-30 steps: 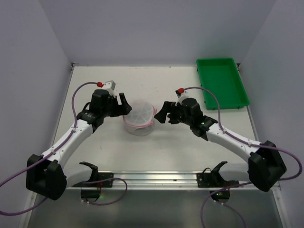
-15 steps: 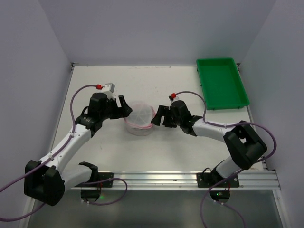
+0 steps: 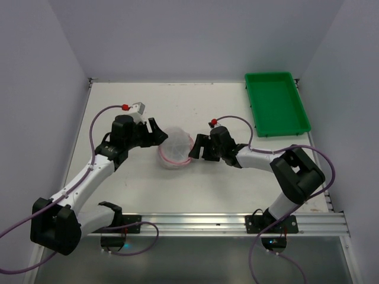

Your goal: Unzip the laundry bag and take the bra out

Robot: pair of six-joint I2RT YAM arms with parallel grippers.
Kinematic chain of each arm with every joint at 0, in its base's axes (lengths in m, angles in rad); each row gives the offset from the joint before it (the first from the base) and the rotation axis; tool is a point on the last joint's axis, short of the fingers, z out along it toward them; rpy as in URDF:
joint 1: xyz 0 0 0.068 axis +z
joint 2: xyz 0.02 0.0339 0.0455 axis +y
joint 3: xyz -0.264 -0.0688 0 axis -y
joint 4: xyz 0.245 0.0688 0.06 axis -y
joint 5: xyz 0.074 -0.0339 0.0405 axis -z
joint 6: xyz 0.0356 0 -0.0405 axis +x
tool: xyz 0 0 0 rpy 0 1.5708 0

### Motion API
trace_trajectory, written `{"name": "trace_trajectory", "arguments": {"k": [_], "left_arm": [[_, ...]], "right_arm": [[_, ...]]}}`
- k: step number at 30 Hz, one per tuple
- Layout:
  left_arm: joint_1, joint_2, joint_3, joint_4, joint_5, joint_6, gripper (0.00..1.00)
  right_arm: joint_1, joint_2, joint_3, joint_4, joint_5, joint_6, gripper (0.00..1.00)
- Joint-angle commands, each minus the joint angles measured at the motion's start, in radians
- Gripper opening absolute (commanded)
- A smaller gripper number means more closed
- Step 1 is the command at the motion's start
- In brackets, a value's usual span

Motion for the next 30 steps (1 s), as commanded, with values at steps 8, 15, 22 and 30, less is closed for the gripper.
{"name": "trace_trajectory", "arguments": {"k": [8, 15, 22, 30], "left_arm": [[0.0, 0.015, 0.026, 0.109, 0.119, -0.061, 0.59], [-0.046, 0.047, 0.047, 0.121, 0.135, -0.075, 0.54], [-0.124, 0.073, 0.101, 0.143, 0.139, -0.109, 0.52], [-0.214, 0.139, 0.19, 0.193, 0.149, -0.141, 0.51]], "right_arm": [[-0.004, 0.006, 0.038, 0.015, -0.001, 0.0, 0.8], [-0.002, -0.006, 0.04, 0.012, -0.001, 0.001, 0.8], [-0.002, -0.129, 0.049, -0.078, 0.028, -0.025, 0.9], [-0.007, -0.482, 0.063, -0.361, 0.372, -0.077, 0.99]]}}
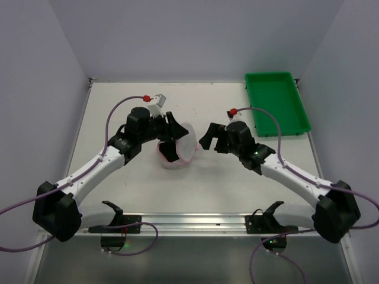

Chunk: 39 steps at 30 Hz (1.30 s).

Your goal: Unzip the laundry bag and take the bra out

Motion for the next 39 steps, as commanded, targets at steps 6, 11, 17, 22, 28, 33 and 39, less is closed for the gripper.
{"name": "trace_trajectory", "arguments": {"k": [6, 11, 17, 22, 28, 33, 39], "left_arm": [[-0.19, 0.17, 0.105, 0.169, 0.002, -0.071, 0.52], [-0.328, 0.293, 0.223, 0.158, -0.013, -0.054, 0.66], [-0.333, 0.284, 0.356, -0.076, -0.214, 0.053, 0.9], [-0.296, 0.179, 0.393, -0.326, -0.538, 0.127, 0.94], [-0.165, 0.027, 0.268, -0.478, -0.625, 0.157, 0.86], [-0.134, -0.05, 0.147, -0.494, -0.57, 0.167, 0.82], [-0.129, -0.067, 0.044, -0.463, -0.546, 0.168, 0.74]], "right_arm": [[-0.011, -0.473, 0.0, -0.282, 0.443, -0.066, 0.99], [-0.011, -0.691, -0.043, -0.297, 0.493, -0.137, 0.99], [-0.011, -0.756, -0.04, -0.258, 0.401, -0.204, 0.99], [-0.01, -0.615, -0.015, -0.16, 0.14, -0.23, 0.98], [0.102, -0.327, 0.046, -0.038, 0.013, -0.229, 0.86], [0.184, -0.05, 0.14, 0.035, -0.021, -0.218, 0.83], [0.2, 0.112, 0.174, 0.146, -0.061, -0.191, 0.82]]}}
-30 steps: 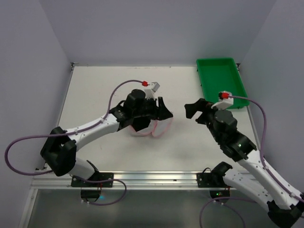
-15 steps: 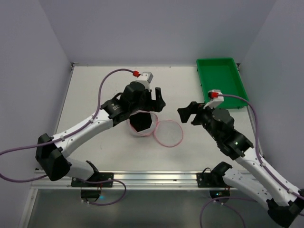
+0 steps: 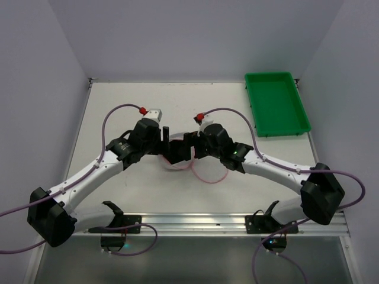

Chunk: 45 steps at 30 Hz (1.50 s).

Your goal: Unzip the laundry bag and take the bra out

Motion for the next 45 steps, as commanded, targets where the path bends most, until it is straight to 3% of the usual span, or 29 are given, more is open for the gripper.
{"name": "trace_trajectory", "arguments": {"k": [1, 7, 8, 11, 23, 25, 27, 28, 29, 32, 35, 43, 45], "left_arm": [[0.004, -0.019, -0.036, 0.018, 0.01, 0.027, 0.72], [0.026, -0.013, -0.085, 0.053, -0.017, 0.022, 0.43], [0.026, -0.015, -0.094, 0.067, -0.011, 0.022, 0.29], [0.027, -0.024, -0.106, 0.081, -0.01, 0.014, 0.08], [0.03, -0.082, -0.169, 0.13, -0.005, -0.003, 0.02], [0.036, -0.085, -0.171, 0.133, -0.004, -0.004, 0.01], [0.039, -0.09, -0.169, 0.135, -0.005, -0.006, 0.01], [0.041, -0.091, -0.171, 0.135, -0.007, -0.006, 0.01], [0.042, -0.094, -0.171, 0.136, -0.007, -0.006, 0.01], [0.047, -0.096, -0.174, 0.133, -0.005, -0.003, 0.01], [0.05, -0.101, -0.188, 0.138, -0.004, -0.006, 0.01], [0.059, -0.111, -0.197, 0.142, 0.001, -0.016, 0.0], [0.065, -0.11, -0.194, 0.141, -0.002, -0.016, 0.0]], "right_arm": [[0.008, 0.056, 0.054, 0.125, -0.05, 0.012, 0.81], [0.029, 0.168, 0.11, 0.158, -0.063, -0.031, 0.81], [0.034, 0.181, 0.118, 0.159, -0.06, -0.04, 0.81], [0.042, 0.231, 0.144, 0.162, -0.029, -0.074, 0.82], [0.065, 0.46, 0.256, 0.092, 0.031, -0.197, 0.91], [0.066, 0.5, 0.287, 0.041, 0.036, -0.183, 0.86], [0.066, 0.518, 0.301, 0.002, 0.04, -0.172, 0.71], [0.066, 0.52, 0.295, 0.003, 0.045, -0.172, 0.63], [0.066, 0.515, 0.29, 0.004, 0.052, -0.169, 0.45], [0.066, 0.459, 0.253, 0.023, 0.051, -0.158, 0.17], [0.065, 0.384, 0.224, 0.027, 0.042, -0.155, 0.03], [0.065, 0.18, 0.129, 0.079, -0.015, -0.164, 0.0], [0.065, 0.105, 0.106, 0.108, -0.108, -0.183, 0.0]]}}
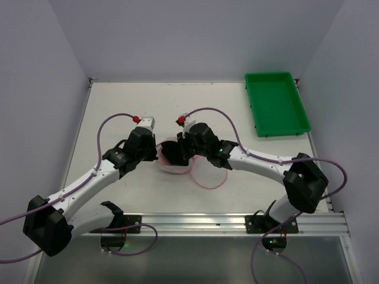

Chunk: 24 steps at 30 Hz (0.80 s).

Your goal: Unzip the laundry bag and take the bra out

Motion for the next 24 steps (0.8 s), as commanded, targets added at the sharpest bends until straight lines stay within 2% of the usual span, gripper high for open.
{"name": "trace_trajectory", "arguments": {"k": [1, 8, 11, 13, 15, 18, 19, 21, 22, 24], "left_arm": [[0.018, -0.02, 0.011, 0.039, -0.008, -0.017, 0.0], [0.029, 0.009, 0.023, 0.057, 0.032, -0.023, 0.0], [0.035, 0.029, 0.034, 0.068, 0.06, -0.029, 0.0], [0.036, 0.055, 0.045, 0.079, 0.089, -0.032, 0.0], [0.038, 0.072, 0.06, 0.099, 0.112, -0.038, 0.0], [0.038, 0.09, 0.071, 0.119, 0.135, -0.041, 0.0], [0.038, 0.096, 0.074, 0.12, 0.142, -0.041, 0.0], [0.038, 0.103, 0.079, 0.128, 0.15, -0.04, 0.0], [0.038, 0.107, 0.082, 0.131, 0.162, -0.04, 0.0], [0.036, 0.116, 0.08, 0.143, 0.173, -0.038, 0.0]], "right_arm": [[-0.001, -0.141, -0.046, 0.071, -0.122, -0.029, 0.0], [-0.064, -0.377, -0.115, 0.167, -0.331, 0.013, 0.0], [-0.157, -0.449, -0.083, 0.164, -0.469, 0.064, 0.0], [-0.203, -0.469, -0.054, 0.182, -0.634, 0.102, 0.0], [-0.257, -0.491, -0.019, 0.181, -0.682, 0.132, 0.0], [-0.327, -0.523, 0.053, 0.055, -0.572, 0.064, 0.0], [-0.348, -0.524, 0.076, 0.011, -0.446, 0.043, 0.0], [-0.415, -0.5, 0.142, -0.1, -0.306, -0.025, 0.0], [-0.438, -0.482, 0.167, -0.129, -0.146, -0.043, 0.0], [-0.535, -0.404, 0.234, -0.195, -0.028, -0.049, 0.0]]}}
